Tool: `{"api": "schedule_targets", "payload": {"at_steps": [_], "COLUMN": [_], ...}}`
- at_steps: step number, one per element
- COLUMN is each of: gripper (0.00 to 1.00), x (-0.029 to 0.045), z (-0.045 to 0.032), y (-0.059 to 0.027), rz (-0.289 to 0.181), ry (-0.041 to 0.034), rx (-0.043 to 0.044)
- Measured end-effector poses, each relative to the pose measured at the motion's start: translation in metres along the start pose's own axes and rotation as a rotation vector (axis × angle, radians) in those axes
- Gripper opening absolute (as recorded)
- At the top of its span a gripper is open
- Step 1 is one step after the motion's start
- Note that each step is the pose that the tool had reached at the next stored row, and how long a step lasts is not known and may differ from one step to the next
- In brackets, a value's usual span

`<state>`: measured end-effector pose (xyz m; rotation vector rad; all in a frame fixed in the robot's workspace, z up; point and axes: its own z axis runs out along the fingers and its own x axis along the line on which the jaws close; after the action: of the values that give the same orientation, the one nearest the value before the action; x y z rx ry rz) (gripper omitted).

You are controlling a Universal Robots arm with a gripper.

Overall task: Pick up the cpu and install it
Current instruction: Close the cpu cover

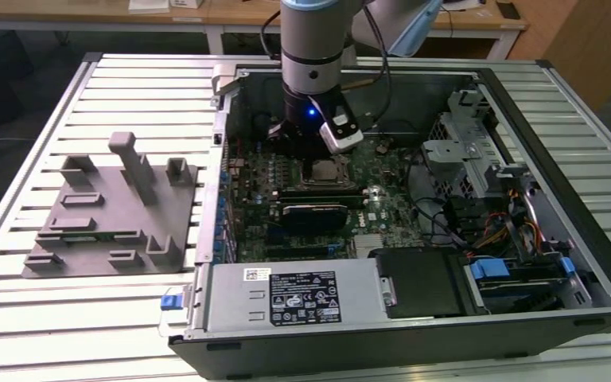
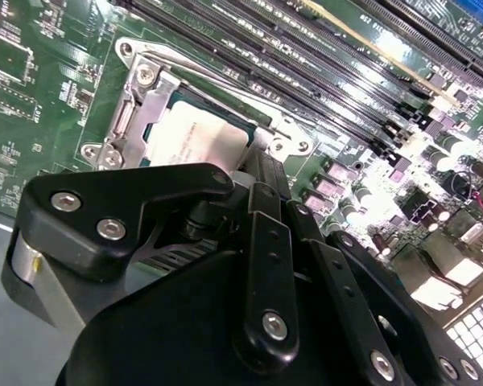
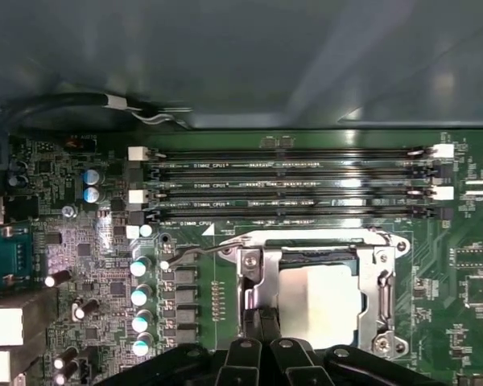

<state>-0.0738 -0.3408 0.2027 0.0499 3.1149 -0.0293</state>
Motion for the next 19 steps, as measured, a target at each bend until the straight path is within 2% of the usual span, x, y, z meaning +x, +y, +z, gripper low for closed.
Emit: {"api": "schedule_targets", "payload": {"at_steps": [13,19], "gripper": [0.11,0.11], "x": [0.0011,-0.0020], "z": [0.0030,0.0031], "y": [0.0000,0.0001], "rz": [0.000,0.000], "ry": [0.0001,0.0001], "rx": [-0.0004,-0.0004]}}
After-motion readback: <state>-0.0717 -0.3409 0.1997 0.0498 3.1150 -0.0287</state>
